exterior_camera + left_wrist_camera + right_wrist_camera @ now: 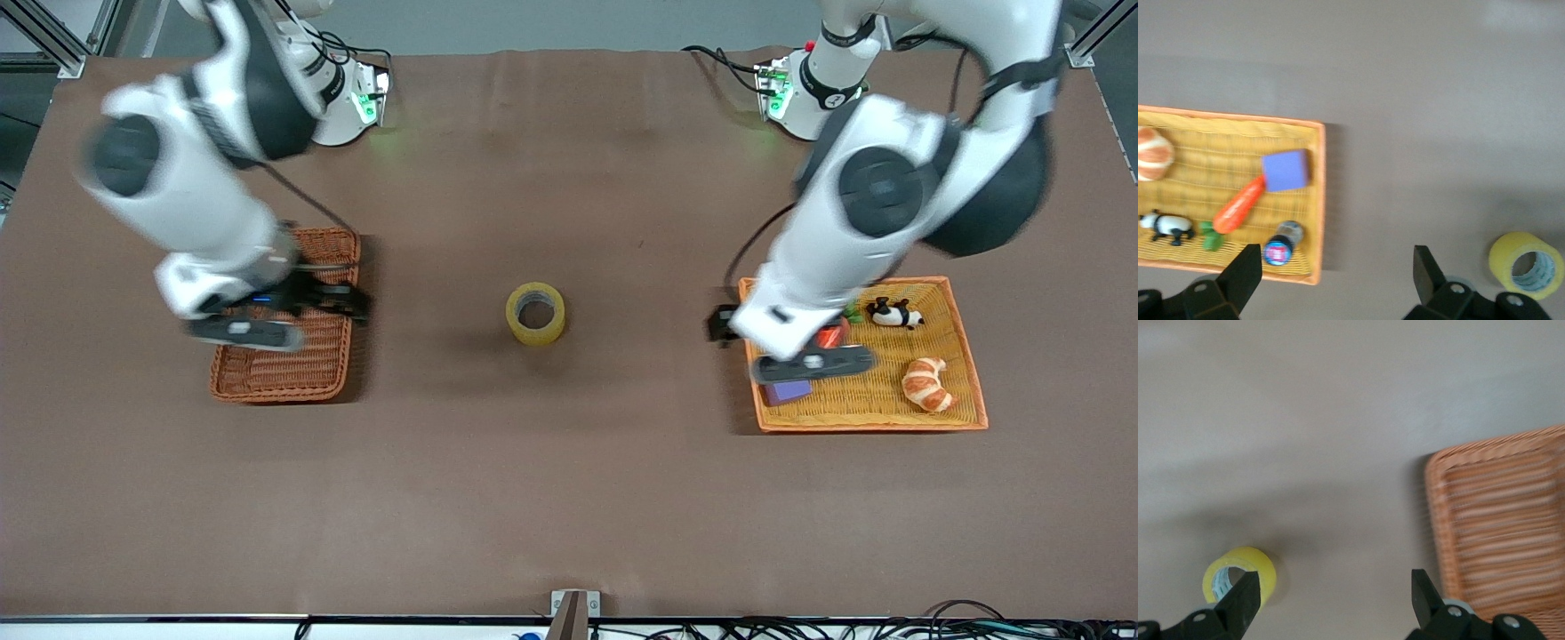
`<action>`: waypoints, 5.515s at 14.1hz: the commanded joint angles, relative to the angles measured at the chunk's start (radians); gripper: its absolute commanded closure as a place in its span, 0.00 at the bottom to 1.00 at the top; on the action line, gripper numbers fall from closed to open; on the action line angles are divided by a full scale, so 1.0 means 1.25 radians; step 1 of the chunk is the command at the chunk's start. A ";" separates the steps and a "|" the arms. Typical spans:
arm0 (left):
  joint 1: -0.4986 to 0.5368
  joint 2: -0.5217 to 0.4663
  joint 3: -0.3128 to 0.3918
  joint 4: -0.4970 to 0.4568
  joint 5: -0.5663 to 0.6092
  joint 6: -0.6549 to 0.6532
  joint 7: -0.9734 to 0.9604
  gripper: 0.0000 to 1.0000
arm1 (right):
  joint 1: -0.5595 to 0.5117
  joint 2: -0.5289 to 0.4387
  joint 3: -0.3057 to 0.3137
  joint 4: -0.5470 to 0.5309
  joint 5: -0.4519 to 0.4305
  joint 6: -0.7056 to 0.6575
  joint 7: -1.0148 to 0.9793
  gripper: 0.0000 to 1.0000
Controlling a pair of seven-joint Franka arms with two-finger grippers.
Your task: Move tape to another basket
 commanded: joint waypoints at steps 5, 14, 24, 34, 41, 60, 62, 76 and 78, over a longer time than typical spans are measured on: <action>0.129 -0.164 0.002 -0.056 -0.022 -0.069 0.151 0.01 | 0.059 0.197 0.102 -0.044 -0.237 0.162 0.270 0.00; 0.128 -0.337 0.094 -0.233 -0.120 -0.108 0.305 0.03 | 0.118 0.331 0.103 -0.038 -0.292 0.274 0.273 0.00; 0.110 -0.282 0.140 -0.195 -0.121 -0.044 0.305 0.00 | 0.129 0.379 0.102 -0.038 -0.351 0.312 0.274 0.00; 0.106 -0.350 0.131 -0.311 -0.114 0.024 0.305 0.00 | 0.098 0.383 0.106 -0.024 -0.354 0.289 0.277 1.00; 0.097 -0.332 0.130 -0.300 -0.113 0.041 0.308 0.00 | -0.035 0.211 0.145 -0.002 -0.297 0.078 0.202 1.00; 0.098 -0.323 0.130 -0.289 -0.113 0.000 0.319 0.00 | -0.072 -0.049 -0.307 -0.533 -0.055 0.513 -0.562 0.98; 0.097 -0.322 0.130 -0.288 -0.109 0.000 0.316 0.00 | -0.072 -0.038 -0.308 -0.542 -0.055 0.515 -0.579 0.95; 0.098 -0.316 0.130 -0.274 -0.108 0.001 0.318 0.00 | -0.074 -0.136 -0.310 -0.338 -0.055 0.195 -0.552 0.00; 0.098 -0.316 0.130 -0.274 -0.108 0.001 0.318 0.00 | -0.074 -0.138 -0.287 -0.210 -0.042 0.021 -0.513 0.00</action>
